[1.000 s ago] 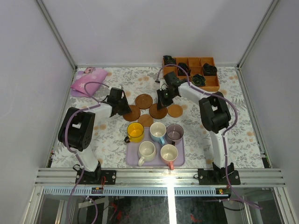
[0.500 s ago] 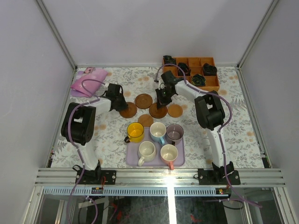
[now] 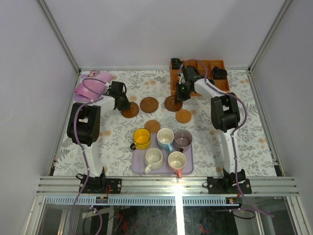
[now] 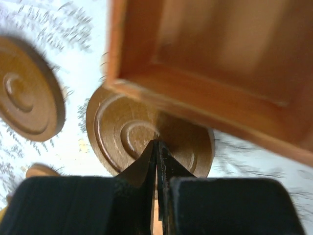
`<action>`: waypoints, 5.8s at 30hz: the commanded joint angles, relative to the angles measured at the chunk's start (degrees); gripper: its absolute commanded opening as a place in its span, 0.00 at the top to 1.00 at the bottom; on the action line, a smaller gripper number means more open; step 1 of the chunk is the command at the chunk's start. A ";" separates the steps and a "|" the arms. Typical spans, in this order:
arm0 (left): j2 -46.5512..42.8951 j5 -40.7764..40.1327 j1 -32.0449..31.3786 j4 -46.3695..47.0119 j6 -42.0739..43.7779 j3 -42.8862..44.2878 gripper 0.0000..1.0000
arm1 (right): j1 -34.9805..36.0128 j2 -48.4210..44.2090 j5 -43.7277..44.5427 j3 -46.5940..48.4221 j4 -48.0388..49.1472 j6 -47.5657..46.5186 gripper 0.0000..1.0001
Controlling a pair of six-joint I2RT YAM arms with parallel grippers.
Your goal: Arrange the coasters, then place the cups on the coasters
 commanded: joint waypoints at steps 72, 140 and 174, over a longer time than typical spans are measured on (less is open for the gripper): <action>3.69 8.31 -6.67 -0.81 11.48 11.86 1.00 | -10.55 -33.26 14.39 -32.50 9.74 0.43 0.97; -3.35 11.94 -16.98 -9.94 12.57 3.91 1.00 | -1.07 -14.52 8.19 -25.40 6.42 0.17 1.00; 1.58 6.59 -13.47 -12.57 8.94 -0.45 1.00 | -1.69 -23.01 9.80 -26.34 5.95 -1.24 1.00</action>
